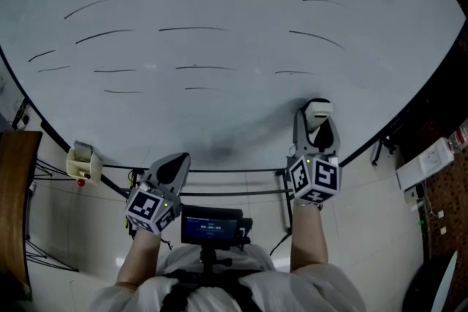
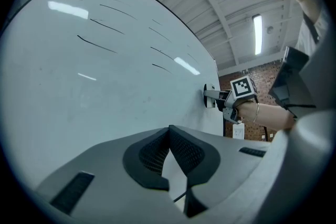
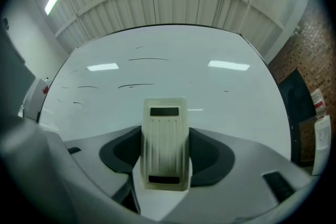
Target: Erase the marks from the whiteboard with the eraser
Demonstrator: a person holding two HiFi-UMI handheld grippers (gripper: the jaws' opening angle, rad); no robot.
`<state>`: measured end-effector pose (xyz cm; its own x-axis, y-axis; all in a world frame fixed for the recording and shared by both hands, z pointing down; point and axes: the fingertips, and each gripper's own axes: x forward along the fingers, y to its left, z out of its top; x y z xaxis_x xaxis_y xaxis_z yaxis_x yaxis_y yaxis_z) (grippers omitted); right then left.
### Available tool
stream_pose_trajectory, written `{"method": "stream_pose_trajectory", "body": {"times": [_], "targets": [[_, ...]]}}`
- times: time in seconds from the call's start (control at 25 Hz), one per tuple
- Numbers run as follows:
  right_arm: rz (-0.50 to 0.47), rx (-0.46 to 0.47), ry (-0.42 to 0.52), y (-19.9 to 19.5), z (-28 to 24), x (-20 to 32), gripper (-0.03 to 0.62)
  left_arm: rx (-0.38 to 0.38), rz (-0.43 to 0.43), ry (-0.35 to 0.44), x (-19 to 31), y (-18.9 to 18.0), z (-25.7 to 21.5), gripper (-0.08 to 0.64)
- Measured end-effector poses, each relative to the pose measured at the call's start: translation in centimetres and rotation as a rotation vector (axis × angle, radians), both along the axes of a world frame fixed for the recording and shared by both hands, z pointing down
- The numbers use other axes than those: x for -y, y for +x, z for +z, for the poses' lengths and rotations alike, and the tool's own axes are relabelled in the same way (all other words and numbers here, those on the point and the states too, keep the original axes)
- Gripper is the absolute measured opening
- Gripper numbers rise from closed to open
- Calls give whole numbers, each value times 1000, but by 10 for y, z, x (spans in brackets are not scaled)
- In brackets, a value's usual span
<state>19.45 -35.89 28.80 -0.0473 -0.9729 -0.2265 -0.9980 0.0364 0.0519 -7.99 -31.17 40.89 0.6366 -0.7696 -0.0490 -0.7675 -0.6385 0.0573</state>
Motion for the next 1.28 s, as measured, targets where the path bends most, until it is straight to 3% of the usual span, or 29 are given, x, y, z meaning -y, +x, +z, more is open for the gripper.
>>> {"method": "stream_pose_trajectory", "body": {"times": [0.4, 0.6, 0.76, 1.0, 1.28], "targets": [[-97, -113, -14, -98, 46, -69, 259, -4, 37, 32, -26, -23, 3, -8], [-150, -68, -99, -116, 80, -97, 259, 10, 68, -4, -43, -21, 5, -8], [-174, -16, -171, -121, 111, -115, 259, 12, 52, -5, -61, -19, 10, -8], [-241, 17, -176, -112, 115, -149, 259, 6, -4, 28, -96, -7, 0, -8], [-300, 41, -263, -66, 137, -215, 259, -7, -57, 34, -161, 43, 4, -8]]}}
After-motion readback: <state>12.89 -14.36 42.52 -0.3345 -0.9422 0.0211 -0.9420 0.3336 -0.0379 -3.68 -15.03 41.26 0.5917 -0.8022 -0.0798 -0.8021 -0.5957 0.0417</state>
